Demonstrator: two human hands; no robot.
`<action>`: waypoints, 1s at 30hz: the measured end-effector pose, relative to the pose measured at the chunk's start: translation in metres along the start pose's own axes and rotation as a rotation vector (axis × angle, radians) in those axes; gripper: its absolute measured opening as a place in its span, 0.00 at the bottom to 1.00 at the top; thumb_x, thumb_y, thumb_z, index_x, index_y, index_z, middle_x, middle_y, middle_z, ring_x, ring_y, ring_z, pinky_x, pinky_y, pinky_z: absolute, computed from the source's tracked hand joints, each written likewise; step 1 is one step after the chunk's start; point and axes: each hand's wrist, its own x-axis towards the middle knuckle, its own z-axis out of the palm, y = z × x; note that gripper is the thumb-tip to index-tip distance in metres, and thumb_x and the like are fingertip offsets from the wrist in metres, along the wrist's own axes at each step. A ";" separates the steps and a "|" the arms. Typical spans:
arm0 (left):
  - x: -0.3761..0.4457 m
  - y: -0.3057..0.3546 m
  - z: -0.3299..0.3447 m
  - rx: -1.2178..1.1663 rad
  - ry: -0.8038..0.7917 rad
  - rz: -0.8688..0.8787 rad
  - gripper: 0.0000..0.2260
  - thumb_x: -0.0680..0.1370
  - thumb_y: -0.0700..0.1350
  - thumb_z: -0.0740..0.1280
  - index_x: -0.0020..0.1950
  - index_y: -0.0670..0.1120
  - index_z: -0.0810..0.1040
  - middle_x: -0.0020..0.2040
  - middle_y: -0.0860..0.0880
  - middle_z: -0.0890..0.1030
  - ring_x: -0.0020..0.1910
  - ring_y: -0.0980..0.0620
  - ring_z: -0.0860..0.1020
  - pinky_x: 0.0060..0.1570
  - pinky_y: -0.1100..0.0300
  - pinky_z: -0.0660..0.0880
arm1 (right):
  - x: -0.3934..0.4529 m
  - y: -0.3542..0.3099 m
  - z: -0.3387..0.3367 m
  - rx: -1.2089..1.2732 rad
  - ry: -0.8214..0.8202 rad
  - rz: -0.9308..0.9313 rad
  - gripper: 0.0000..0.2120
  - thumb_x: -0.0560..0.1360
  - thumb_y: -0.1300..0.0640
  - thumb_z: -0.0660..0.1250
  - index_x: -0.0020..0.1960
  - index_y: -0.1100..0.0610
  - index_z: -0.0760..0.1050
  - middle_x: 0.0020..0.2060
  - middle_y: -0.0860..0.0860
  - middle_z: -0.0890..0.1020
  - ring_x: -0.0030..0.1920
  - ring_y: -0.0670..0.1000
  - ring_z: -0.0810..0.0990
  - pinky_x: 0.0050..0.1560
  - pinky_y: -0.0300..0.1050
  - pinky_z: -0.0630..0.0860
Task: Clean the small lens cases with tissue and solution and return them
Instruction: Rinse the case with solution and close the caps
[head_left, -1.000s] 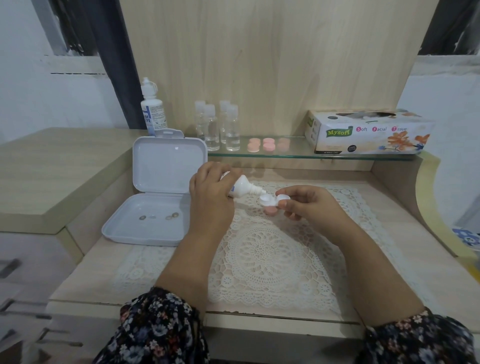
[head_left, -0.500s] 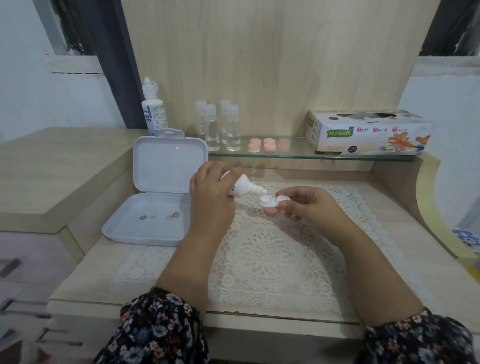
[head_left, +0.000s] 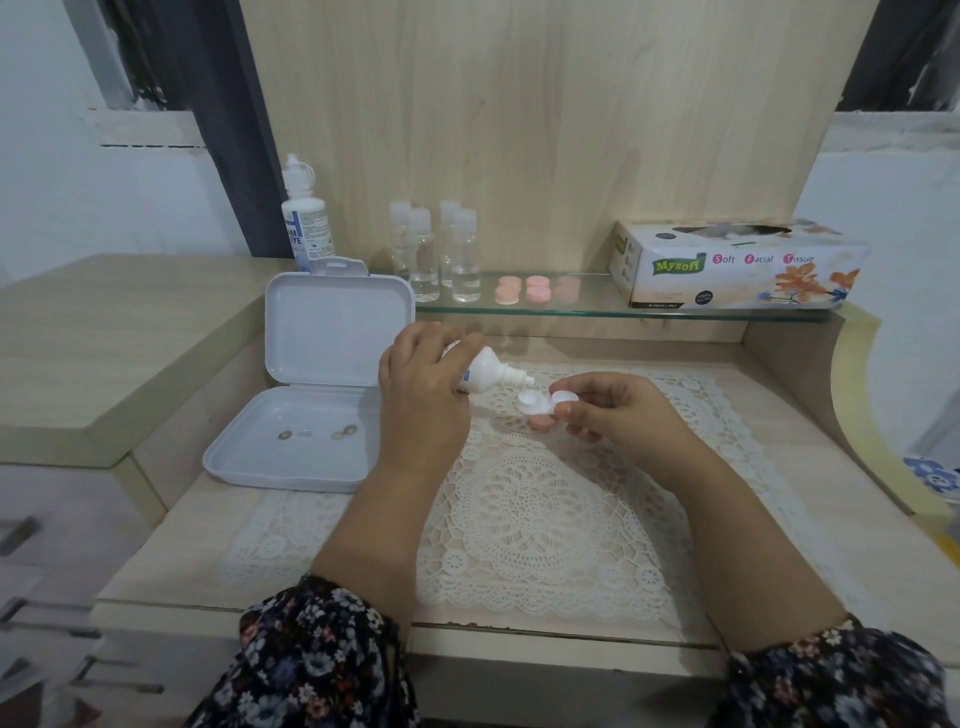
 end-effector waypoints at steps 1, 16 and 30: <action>0.000 0.000 0.000 0.001 0.000 0.001 0.25 0.61 0.27 0.66 0.53 0.47 0.82 0.51 0.49 0.79 0.57 0.46 0.71 0.53 0.51 0.65 | 0.000 0.000 0.000 0.000 -0.001 0.000 0.07 0.74 0.62 0.72 0.51 0.54 0.81 0.34 0.46 0.84 0.32 0.42 0.78 0.35 0.33 0.73; 0.001 -0.003 0.002 -0.028 0.010 -0.007 0.25 0.59 0.26 0.69 0.51 0.46 0.83 0.50 0.49 0.80 0.56 0.48 0.70 0.53 0.53 0.63 | -0.001 -0.001 0.000 0.011 -0.007 0.001 0.07 0.74 0.63 0.71 0.50 0.54 0.81 0.32 0.46 0.83 0.31 0.43 0.78 0.35 0.34 0.73; 0.001 0.000 0.001 -0.020 0.014 -0.004 0.27 0.59 0.25 0.68 0.52 0.46 0.82 0.50 0.48 0.80 0.56 0.48 0.69 0.53 0.53 0.63 | -0.001 -0.002 0.001 0.034 0.004 0.003 0.07 0.74 0.64 0.71 0.50 0.55 0.81 0.34 0.49 0.84 0.31 0.43 0.78 0.34 0.34 0.73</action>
